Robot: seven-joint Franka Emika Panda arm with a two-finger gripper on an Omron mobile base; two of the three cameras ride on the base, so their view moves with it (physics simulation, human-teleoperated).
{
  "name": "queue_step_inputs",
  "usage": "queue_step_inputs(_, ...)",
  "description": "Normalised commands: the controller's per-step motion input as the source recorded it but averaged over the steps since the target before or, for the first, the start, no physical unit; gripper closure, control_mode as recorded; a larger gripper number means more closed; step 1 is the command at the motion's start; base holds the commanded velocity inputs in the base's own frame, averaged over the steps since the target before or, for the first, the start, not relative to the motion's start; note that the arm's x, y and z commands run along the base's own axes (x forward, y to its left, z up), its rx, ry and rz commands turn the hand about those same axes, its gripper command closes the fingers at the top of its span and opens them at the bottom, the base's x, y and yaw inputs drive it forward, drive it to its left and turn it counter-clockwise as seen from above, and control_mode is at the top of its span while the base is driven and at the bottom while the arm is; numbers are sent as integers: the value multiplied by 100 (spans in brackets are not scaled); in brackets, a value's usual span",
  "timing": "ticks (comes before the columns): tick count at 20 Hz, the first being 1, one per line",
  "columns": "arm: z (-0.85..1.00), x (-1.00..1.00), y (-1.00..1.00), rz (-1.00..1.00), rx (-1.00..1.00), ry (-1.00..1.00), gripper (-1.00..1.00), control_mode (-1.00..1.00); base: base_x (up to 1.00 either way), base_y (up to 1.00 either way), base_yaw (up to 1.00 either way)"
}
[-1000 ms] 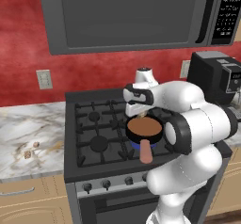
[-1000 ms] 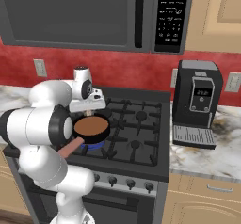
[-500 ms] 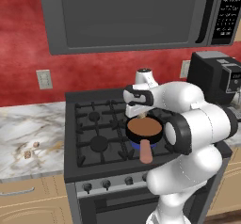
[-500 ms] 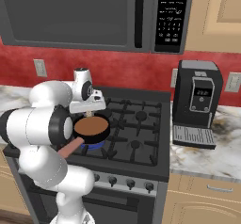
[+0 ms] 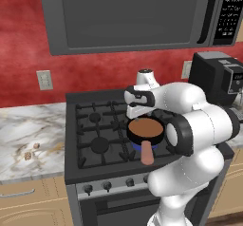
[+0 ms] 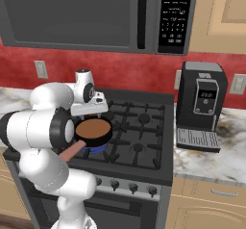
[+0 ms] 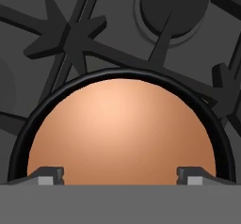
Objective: Pick up the sugar cube(s) and place them in the saucepan with hot chocolate.
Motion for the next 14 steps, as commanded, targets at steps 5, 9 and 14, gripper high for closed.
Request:
queue_step_inputs(5, 0, -2, 0, 0, 0, 0, -100, -100, 0, 0, 0)
queue_step_inputs(9, 0, -1, -6, 0, 0, -3, -100, -100, 0, 0, 0)
queue_step_inputs(14, 0, 0, -4, 0, 0, -1, -100, -100, 0, 0, 0)
